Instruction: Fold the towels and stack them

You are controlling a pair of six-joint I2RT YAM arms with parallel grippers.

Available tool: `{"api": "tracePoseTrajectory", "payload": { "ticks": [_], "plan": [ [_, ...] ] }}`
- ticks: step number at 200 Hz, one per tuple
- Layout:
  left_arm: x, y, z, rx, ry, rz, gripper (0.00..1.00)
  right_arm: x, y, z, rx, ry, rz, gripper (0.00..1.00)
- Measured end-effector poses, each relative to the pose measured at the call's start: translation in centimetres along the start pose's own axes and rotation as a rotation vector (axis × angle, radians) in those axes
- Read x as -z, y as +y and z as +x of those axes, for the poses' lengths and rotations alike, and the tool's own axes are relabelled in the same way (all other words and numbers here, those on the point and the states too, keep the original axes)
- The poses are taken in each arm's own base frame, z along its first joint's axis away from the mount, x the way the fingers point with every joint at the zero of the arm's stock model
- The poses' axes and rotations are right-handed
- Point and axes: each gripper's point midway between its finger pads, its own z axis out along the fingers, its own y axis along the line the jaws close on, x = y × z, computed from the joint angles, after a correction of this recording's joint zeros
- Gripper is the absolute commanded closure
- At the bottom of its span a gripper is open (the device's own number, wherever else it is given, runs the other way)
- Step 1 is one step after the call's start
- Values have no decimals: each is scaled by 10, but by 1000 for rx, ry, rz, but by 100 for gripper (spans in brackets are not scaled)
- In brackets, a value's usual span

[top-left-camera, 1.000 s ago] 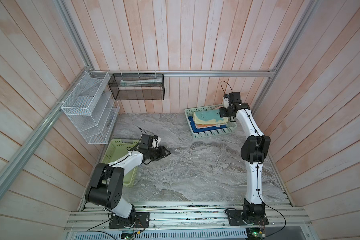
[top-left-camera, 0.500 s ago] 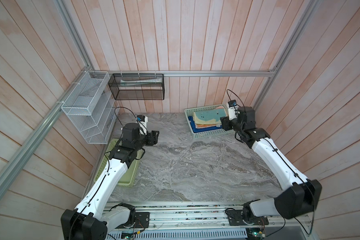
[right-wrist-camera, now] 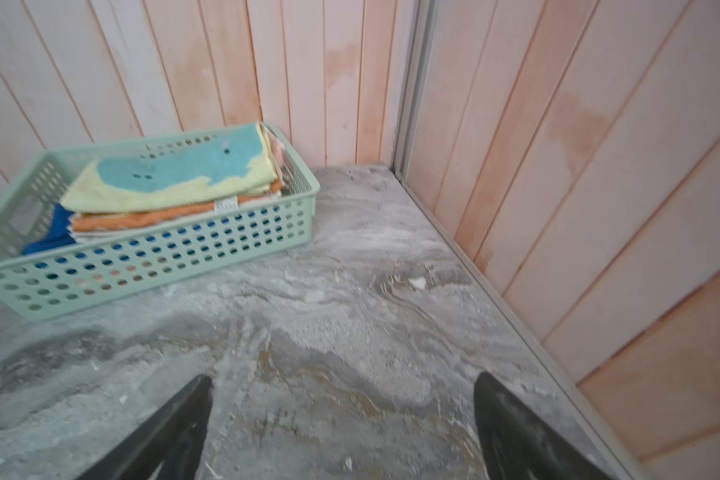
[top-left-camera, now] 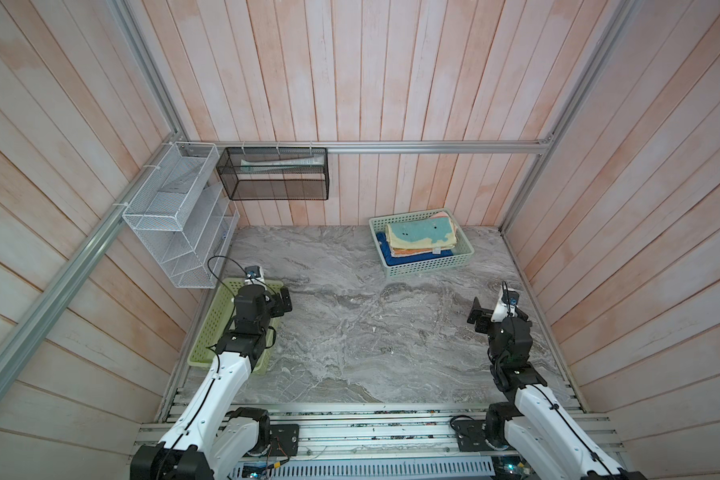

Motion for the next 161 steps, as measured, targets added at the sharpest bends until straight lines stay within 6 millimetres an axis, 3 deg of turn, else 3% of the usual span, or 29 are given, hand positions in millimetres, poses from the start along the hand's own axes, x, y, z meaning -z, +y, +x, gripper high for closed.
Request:
{"api": "tracePoseTrajectory", "payload": {
  "ticks": [13, 35, 84, 125, 161],
  "plan": [
    [-6, 9, 20, 4, -22, -31, 0, -1, -2, 12, -3, -1, 1, 2],
    [-15, 22, 38, 3, -69, -70, 0, -2, 0, 15, -30, -53, -11, 2],
    [-29, 50, 39, 65, -201, -70, 0, -20, 2, 21, -24, -71, -28, 2],
    [-40, 51, 31, 91, -277, 0, 0, -36, 8, 19, -17, -80, -64, 2],
    [-47, 33, 30, 67, -287, 108, 0, -50, 17, 10, 3, -114, -99, 2]
  ]
}}
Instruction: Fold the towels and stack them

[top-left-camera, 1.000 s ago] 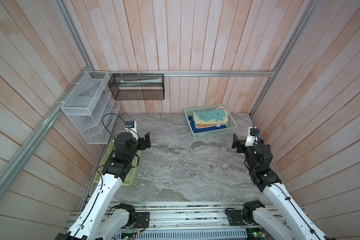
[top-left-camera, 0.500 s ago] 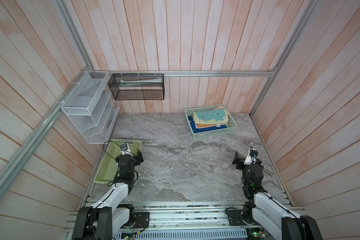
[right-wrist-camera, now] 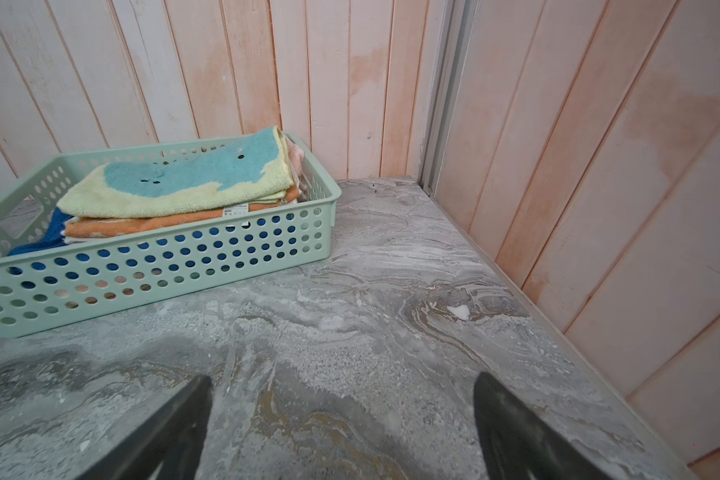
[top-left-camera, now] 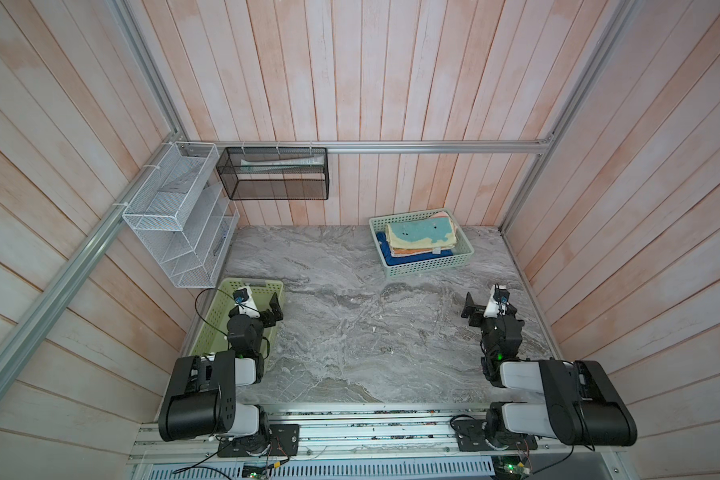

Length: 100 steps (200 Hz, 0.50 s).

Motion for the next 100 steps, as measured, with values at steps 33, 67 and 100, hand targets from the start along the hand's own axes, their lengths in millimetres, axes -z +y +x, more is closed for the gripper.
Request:
{"api": "tracePoseTrajectory", "payload": {
  "ticks": [33, 67, 100],
  "plan": [
    [-5, -15, -8, -31, -35, 66, 0, -7, 1, 17, 10, 26, -3, 2],
    [-12, -21, 5, -44, 0, 81, 0, -22, -1, 13, 6, 33, 9, 2],
    [-18, -27, -5, -66, -26, 85, 0, -27, -3, 1, -5, 3, 17, 2]
  ]
}}
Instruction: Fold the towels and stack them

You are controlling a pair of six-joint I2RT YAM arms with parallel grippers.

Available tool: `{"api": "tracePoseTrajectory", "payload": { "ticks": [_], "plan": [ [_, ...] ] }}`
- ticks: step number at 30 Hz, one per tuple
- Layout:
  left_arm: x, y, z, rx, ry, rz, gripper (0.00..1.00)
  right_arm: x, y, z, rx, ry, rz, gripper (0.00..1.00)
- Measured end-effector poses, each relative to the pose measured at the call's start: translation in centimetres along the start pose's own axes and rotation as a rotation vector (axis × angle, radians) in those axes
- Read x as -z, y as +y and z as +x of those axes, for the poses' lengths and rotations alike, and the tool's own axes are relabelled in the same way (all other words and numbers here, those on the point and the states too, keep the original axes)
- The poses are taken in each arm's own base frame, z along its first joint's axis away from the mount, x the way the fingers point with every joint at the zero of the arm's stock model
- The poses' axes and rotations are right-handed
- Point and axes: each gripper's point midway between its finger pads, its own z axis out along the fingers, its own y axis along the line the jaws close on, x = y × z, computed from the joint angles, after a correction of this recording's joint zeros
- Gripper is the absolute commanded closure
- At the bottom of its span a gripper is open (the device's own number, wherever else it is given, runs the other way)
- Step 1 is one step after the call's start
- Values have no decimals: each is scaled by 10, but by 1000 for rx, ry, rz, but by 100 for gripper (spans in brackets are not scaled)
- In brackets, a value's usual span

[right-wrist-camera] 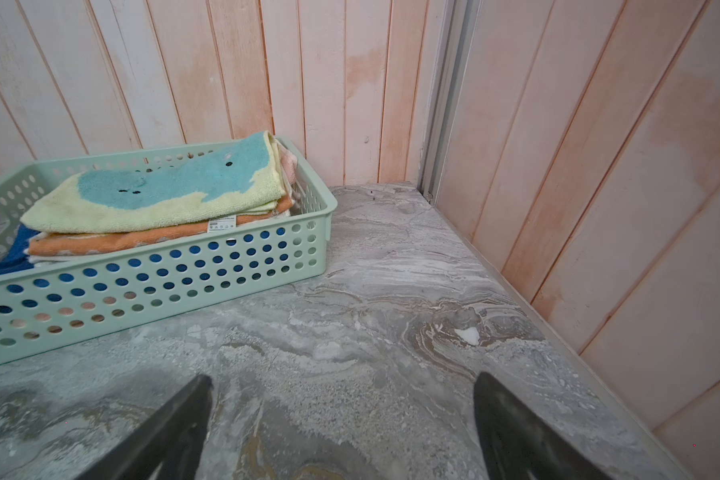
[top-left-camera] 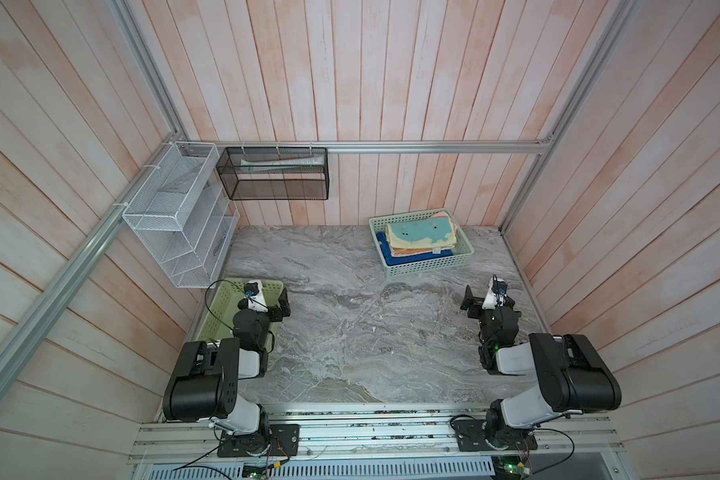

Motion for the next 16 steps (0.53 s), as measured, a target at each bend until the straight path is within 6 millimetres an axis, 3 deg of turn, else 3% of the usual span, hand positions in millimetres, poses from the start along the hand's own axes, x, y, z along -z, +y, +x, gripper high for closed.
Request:
{"api": "tracePoseTrajectory", "payload": {
  "ticks": [16],
  "plan": [
    [-6, -3, 3, -50, 26, -33, 0, 0, 0, 6, 2, 23, 1, 2]
  ]
}}
